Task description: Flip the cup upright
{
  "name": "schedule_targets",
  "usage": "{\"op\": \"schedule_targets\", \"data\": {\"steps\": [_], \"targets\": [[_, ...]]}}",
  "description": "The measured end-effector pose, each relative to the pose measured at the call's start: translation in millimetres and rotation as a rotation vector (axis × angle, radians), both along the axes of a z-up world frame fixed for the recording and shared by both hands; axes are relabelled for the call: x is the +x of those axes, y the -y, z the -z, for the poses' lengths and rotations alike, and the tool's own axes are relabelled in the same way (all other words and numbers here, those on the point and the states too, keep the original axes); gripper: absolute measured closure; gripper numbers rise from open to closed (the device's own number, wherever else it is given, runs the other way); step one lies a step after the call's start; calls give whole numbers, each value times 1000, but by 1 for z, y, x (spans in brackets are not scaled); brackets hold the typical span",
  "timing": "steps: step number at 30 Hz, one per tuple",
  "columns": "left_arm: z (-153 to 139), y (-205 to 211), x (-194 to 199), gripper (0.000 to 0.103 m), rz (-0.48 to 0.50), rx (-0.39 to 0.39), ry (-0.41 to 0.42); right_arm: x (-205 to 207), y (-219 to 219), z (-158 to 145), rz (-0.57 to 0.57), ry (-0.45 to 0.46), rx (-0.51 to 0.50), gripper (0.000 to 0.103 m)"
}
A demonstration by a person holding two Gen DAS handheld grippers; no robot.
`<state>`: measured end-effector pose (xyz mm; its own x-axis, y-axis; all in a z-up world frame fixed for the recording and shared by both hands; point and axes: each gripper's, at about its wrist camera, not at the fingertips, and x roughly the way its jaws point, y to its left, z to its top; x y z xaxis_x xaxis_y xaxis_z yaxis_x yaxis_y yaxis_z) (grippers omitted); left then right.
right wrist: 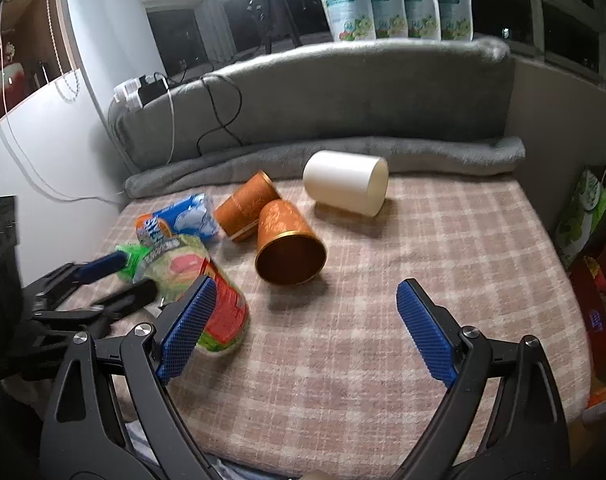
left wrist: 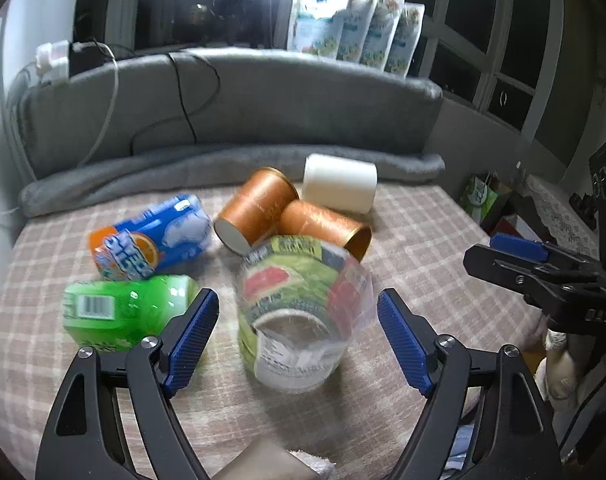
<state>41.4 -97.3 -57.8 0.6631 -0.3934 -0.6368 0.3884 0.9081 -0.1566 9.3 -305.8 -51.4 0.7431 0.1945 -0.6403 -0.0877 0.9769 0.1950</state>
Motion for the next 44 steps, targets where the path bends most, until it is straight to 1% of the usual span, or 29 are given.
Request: {"op": "schedule_targets", "data": {"steps": [3, 7, 9, 10, 11, 13, 15, 17, 19, 21, 28, 34, 38, 44], "targets": [[-18, -10, -12, 21, -34, -17, 90, -1, -1, -8, 33, 49, -40, 9], [-42, -24, -31, 21, -154, 15, 255, 0, -4, -19, 74, 111, -85, 9], [-51, -32, -38, 21, -211, 14, 316, -1, -6, -25, 102, 150, -109, 9], [-54, -35, -40, 19, -234, 12, 338, -1, -7, -27, 114, 167, -120, 8], [-58, -39, -43, 19, -264, 10, 364, -2, -8, -30, 126, 186, -130, 2], [-64, -45, -45, 19, -301, 7, 388, -6, -9, -36, 151, 245, -150, 0], [-68, -50, -46, 19, -327, 3, 396, -9, -12, -42, 176, 288, -178, 0], [-70, -54, -45, 19, -337, -5, 394, -10, -13, -46, 184, 313, -188, 0], [-71, -57, -42, 18, -348, -9, 388, -12, -14, -49, 191, 332, -191, 0], [-71, -58, -41, 15, -350, -17, 379, -13, -14, -51, 193, 340, -188, 0], [-71, -59, -44, 13, -331, -27, 381, -15, -16, -52, 194, 348, -193, 0], [-73, -62, -45, 13, -337, -50, 378, -15, -17, -53, 196, 348, -194, 0], [-74, -62, -44, 13, -334, -48, 376, -16, -18, -53, 196, 347, -194, 0], [-76, -64, -46, 13, -340, -56, 391, -11, -19, -51, 166, 323, -177, 0]]}}
